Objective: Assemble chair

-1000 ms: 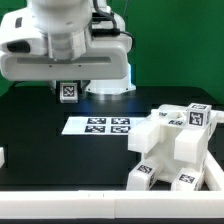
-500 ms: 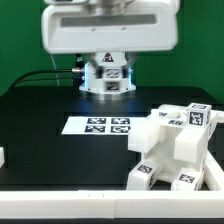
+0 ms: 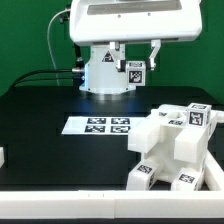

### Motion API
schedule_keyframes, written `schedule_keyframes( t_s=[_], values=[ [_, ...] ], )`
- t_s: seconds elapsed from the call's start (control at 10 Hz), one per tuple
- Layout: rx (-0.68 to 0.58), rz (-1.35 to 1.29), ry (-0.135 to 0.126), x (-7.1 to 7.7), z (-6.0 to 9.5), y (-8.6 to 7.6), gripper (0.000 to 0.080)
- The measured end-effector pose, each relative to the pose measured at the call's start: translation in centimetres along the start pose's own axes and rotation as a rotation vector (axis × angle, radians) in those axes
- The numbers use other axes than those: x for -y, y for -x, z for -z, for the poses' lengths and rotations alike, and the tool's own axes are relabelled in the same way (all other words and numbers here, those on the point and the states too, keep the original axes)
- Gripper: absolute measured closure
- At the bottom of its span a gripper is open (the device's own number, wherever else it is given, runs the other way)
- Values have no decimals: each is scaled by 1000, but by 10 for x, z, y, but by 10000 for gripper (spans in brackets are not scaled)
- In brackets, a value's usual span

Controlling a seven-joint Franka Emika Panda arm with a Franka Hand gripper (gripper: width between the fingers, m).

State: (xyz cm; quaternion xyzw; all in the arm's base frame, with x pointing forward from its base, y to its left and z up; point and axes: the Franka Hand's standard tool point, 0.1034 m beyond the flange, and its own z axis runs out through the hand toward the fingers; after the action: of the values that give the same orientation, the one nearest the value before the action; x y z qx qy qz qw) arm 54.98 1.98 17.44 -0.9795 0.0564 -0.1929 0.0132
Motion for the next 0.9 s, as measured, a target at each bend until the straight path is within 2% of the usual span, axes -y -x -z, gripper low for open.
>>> schedule_keyframes(
  t_s=[0.1,0.2,0.3,0.6,0.9],
  values=[
    [-82,2,1,4,-2,2,515],
    [-68,11,2,10,-11,8,515],
    [-78,16,3,15,-16,2,515],
    [-75,26,5,15,-18,3,515],
    [-101,55,6,27,-28,2,515]
  ],
)
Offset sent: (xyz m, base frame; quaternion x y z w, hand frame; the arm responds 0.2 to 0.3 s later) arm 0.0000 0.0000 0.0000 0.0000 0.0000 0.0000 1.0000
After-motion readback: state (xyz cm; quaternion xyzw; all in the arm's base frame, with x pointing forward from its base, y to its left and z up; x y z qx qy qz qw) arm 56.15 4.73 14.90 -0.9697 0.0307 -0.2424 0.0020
